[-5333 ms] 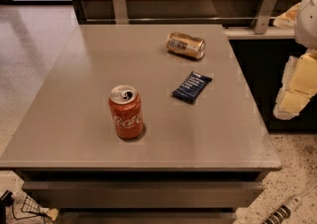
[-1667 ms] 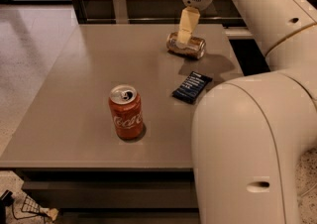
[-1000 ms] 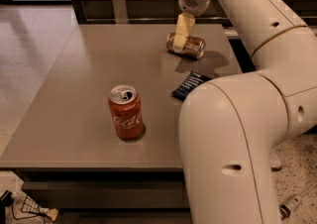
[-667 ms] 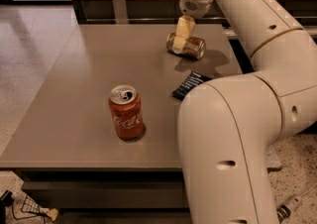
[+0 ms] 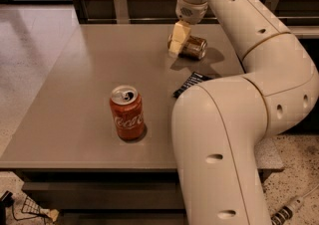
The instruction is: Place orange can upright
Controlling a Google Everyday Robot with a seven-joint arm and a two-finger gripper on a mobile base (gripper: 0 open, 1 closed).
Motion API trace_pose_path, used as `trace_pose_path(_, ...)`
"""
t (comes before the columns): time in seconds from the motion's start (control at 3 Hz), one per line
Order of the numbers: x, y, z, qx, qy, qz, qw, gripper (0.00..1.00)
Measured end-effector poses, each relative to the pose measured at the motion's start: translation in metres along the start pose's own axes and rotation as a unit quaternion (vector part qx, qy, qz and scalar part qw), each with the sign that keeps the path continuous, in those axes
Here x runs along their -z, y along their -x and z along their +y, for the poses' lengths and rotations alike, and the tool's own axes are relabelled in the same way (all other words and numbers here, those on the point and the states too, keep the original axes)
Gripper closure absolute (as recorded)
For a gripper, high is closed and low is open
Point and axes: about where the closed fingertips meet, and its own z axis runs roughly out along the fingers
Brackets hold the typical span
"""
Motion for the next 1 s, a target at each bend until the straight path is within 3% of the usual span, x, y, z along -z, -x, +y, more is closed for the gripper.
trace_pose_path(0.33,-0.011,-0.003,-0.001,-0.004,0.005,0.008,1.0,0.11)
trace_pose_path(0.67,-0.016,-0.016,-0.004,-0.017,0.004,0.021,0.9996,0.29)
trace_pose_path(1.0,-0.019,-0.033,-0.008,-0.038,0.0,0.038,0.9986,0.53)
